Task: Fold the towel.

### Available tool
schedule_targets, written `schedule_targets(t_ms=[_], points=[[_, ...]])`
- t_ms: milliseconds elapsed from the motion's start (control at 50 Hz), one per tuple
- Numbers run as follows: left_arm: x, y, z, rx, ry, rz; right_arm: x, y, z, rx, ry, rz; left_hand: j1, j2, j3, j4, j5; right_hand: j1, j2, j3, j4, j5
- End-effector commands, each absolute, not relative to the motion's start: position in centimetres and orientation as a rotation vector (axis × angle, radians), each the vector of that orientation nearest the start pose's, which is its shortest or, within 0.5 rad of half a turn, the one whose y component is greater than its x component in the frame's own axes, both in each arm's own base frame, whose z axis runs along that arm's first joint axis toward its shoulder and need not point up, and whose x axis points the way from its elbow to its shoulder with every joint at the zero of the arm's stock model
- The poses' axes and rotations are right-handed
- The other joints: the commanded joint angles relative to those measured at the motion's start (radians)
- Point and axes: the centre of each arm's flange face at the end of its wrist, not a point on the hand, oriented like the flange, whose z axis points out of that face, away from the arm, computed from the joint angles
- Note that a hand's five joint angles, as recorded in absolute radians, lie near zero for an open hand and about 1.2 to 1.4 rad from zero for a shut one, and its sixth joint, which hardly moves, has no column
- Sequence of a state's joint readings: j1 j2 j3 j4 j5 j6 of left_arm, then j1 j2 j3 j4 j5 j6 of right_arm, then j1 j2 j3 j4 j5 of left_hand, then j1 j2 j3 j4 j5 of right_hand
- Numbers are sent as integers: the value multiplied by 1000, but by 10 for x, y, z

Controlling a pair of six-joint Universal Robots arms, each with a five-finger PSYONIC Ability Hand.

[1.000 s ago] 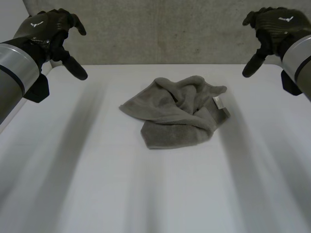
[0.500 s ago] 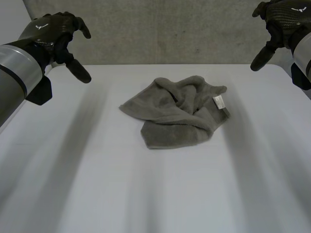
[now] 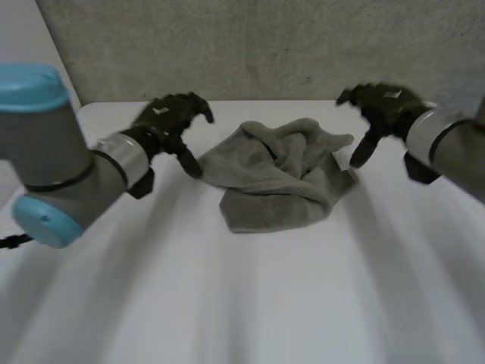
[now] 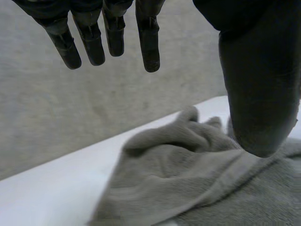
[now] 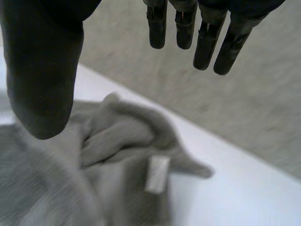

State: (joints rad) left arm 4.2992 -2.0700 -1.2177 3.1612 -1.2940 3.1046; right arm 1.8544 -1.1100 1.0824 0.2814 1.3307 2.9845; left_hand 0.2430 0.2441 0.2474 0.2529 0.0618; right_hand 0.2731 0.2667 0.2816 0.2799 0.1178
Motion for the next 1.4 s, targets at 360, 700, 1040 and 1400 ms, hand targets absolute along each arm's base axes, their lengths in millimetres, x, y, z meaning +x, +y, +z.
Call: schedule_targets(t_ms=[360,700,1040,1400], points=[[-376,-345,107,1161,2815,-2213,273,-354,135,-500,2295,-1363,223,222,218,213,230,563,570,555,557,544],[-386,-352,99,1175,2782,-2261,279,-353,129,-500,2298,-1410,290,289,286,281,297,575,582,567,568,556],[-394,-345,131,1202,2730,-2335,295,-338,132,-552,2235,-1431,273,272,268,263,280,1123,1130,1115,1116,1104],[-259,-342,212,761,2724,-2251,426,-201,179,-953,1808,-1371,88,87,84,78,95,1123,1130,1115,1116,1104]])
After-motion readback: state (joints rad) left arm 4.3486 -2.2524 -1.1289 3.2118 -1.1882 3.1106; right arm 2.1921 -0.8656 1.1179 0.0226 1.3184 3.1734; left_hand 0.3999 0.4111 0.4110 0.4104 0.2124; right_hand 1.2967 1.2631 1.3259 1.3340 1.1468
